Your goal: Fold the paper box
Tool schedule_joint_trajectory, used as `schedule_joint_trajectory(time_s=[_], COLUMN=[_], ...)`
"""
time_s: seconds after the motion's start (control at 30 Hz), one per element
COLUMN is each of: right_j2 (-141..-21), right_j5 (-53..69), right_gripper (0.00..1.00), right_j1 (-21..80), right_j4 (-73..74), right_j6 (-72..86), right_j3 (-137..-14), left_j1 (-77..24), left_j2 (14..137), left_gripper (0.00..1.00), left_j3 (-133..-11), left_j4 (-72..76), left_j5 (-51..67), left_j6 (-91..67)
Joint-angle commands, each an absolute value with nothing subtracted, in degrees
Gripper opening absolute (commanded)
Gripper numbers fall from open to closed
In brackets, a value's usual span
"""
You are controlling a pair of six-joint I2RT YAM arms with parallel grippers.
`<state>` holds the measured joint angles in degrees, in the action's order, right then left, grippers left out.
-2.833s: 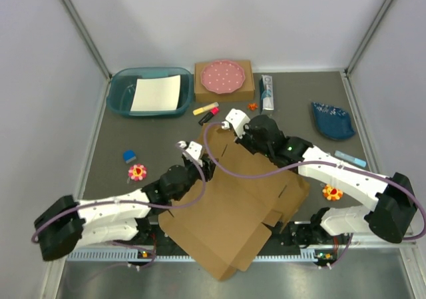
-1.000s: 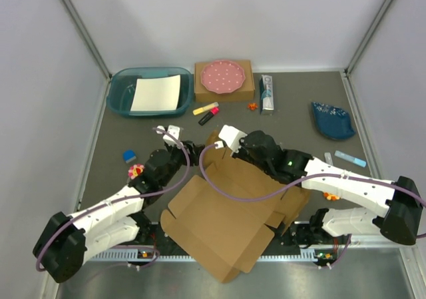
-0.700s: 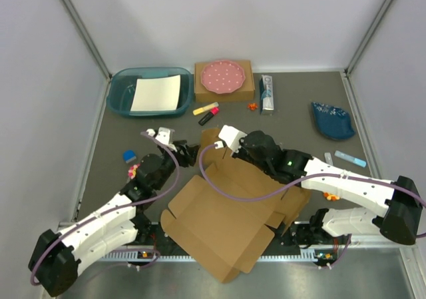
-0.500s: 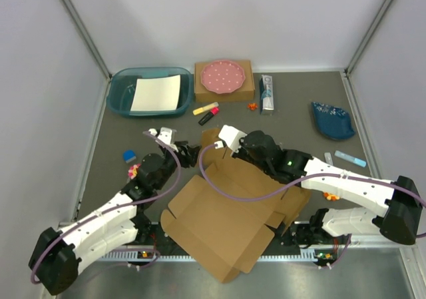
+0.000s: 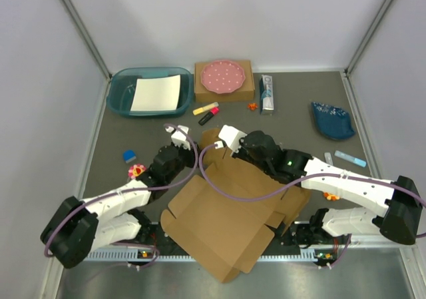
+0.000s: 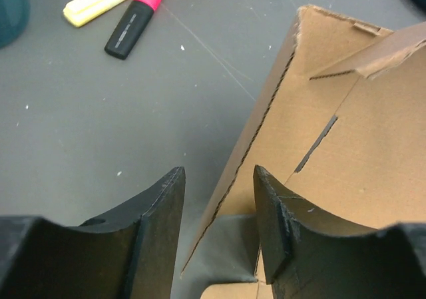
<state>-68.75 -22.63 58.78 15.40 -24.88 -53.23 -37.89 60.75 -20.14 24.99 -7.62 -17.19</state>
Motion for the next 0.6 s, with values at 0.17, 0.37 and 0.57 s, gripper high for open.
schedule_joint_trajectory(time_s=[0.17,0.37,0.57], right_j2=[-69.0,-72.0,-74.0], right_j5=[-27.6,-35.4,-43.2], right_gripper=[0.0,0.0,0.0], right_j1=[61.1,61.3,61.4], right_j4=[13.6,13.0,7.6], right_j6=[-27.2,-30.2,-33.0], right_j3=[-54.8,-57.3,-58.2], left_j1=[-37.5,-39.3,-45.7], left_j2=[64.0,63.0,64.7], left_gripper=[0.11,0.0,0.0], left_j3=[-22.3,-17.3,-12.7], left_j4=[38.0,48.7,59.5], left_j5=[2.4,2.9,-5.7], left_j6=[-19.9,-23.1,-21.1])
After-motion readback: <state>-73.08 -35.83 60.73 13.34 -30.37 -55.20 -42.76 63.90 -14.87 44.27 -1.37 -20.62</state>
